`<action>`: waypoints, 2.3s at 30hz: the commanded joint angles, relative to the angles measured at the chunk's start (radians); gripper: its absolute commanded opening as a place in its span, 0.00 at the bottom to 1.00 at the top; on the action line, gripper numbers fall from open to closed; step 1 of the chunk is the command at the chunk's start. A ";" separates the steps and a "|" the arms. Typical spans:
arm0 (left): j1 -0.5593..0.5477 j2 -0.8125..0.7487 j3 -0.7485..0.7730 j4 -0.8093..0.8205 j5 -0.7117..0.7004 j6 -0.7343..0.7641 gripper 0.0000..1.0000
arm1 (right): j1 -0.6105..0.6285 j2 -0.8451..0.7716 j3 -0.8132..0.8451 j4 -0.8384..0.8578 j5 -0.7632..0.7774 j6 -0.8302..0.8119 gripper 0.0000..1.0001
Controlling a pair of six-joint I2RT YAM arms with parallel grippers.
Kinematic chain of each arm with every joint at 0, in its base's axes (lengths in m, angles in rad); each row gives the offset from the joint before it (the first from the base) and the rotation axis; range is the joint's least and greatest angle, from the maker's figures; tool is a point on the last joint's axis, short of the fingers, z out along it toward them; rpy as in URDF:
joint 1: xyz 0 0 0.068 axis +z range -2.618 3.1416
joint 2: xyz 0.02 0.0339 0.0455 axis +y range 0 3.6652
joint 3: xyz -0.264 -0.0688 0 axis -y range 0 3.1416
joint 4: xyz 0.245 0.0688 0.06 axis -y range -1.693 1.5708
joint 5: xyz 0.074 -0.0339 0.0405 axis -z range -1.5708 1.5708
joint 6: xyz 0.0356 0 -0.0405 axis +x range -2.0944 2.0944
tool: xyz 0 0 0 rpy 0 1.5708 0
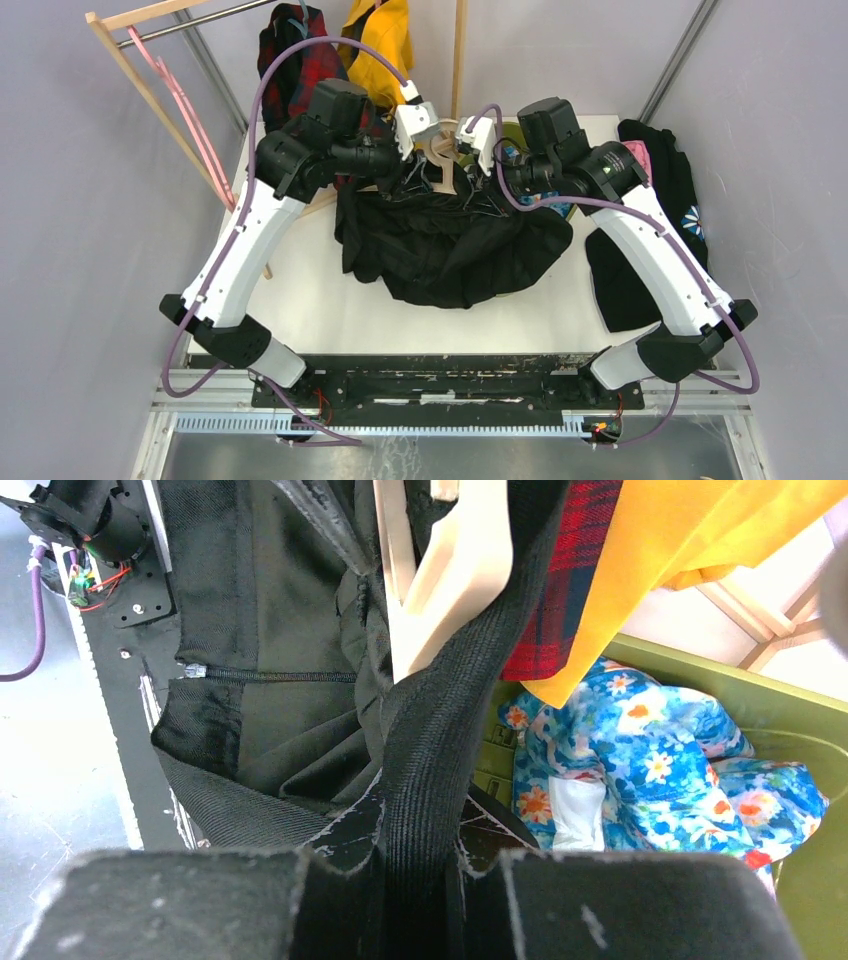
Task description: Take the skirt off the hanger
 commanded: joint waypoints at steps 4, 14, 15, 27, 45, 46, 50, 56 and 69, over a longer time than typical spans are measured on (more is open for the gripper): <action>0.002 -0.067 -0.053 -0.035 0.134 0.012 0.51 | 0.005 -0.051 0.014 0.077 -0.035 -0.018 0.01; 0.002 -0.062 -0.138 -0.038 0.147 0.046 0.51 | 0.004 -0.062 0.013 0.070 -0.022 -0.031 0.01; 0.002 -0.052 -0.128 -0.038 0.145 0.051 0.51 | 0.004 -0.068 0.008 0.071 -0.020 -0.032 0.01; 0.000 0.039 -0.141 0.040 0.236 -0.023 0.49 | 0.004 -0.035 0.091 0.116 0.019 -0.077 0.01; -0.015 0.048 0.026 0.133 -0.337 -0.120 0.03 | 0.003 -0.025 0.055 0.164 0.122 -0.078 0.01; -0.015 0.051 0.048 0.135 -0.399 -0.112 0.03 | 0.003 -0.026 0.045 0.177 0.139 -0.066 0.01; -0.022 0.045 0.066 0.166 -0.563 -0.123 0.03 | 0.003 -0.024 0.008 0.207 0.219 -0.044 0.16; -0.032 0.023 0.034 0.167 -0.598 -0.126 0.03 | 0.004 -0.010 -0.001 0.262 0.355 -0.025 0.67; -0.035 -0.002 0.009 0.169 -0.623 -0.144 0.03 | 0.006 0.014 0.010 0.346 0.292 0.051 0.81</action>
